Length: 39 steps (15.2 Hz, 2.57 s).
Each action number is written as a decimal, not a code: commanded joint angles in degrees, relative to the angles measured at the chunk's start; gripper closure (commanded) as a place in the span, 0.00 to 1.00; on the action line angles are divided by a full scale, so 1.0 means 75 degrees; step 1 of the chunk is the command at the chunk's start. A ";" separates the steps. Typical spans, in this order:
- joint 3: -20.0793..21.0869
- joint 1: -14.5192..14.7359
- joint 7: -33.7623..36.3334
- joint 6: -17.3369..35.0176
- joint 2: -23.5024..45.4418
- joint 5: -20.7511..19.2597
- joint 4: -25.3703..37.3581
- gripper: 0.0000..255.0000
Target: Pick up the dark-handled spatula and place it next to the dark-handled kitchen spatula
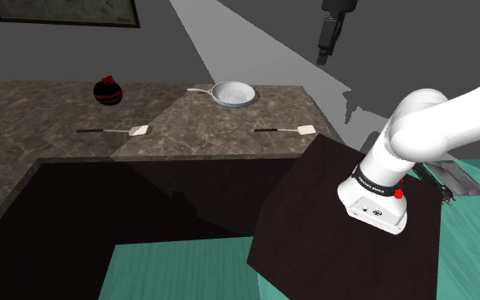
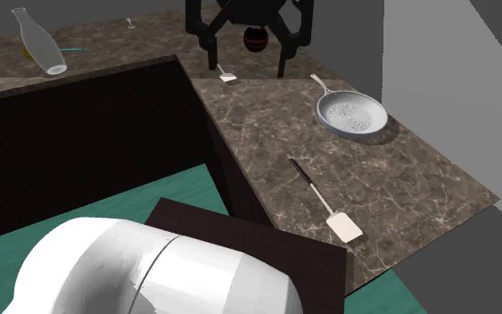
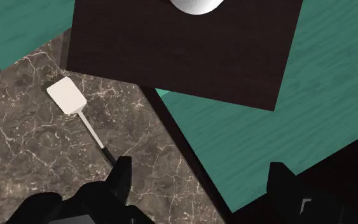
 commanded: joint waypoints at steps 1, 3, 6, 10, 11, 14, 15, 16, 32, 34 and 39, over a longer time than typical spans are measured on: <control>0.0000 0.0000 0.0000 0.0000 0.0000 0.0000 0.0000 0.00; -0.0222 0.0005 -0.0413 0.0484 -0.0091 -0.0188 -0.0509 0.00; -0.0578 -0.0011 -0.1029 0.1252 -0.0119 -0.0484 -0.1199 0.00; -0.1105 -0.0060 -0.1844 0.2374 0.0081 -0.0897 -0.1971 0.00; -0.1244 -0.0077 -0.2050 0.2675 0.0180 -0.1000 -0.2134 0.00; -0.1681 -0.0120 -0.2668 0.3629 0.0607 -0.1301 -0.2544 0.00; -0.1835 -0.0127 -0.2874 0.3964 0.0794 -0.1395 -0.2652 0.00; -0.1991 -0.0131 -0.3083 0.4308 0.1005 -0.1484 -0.2745 0.00; -0.4369 0.1446 -0.9231 0.9606 0.6897 0.2006 -0.2033 0.00; -0.3934 0.1173 -1.0141 0.9811 0.7466 0.3018 -0.1799 0.00; -0.3160 0.0675 -1.1057 1.0190 0.8184 0.4255 -0.1589 0.00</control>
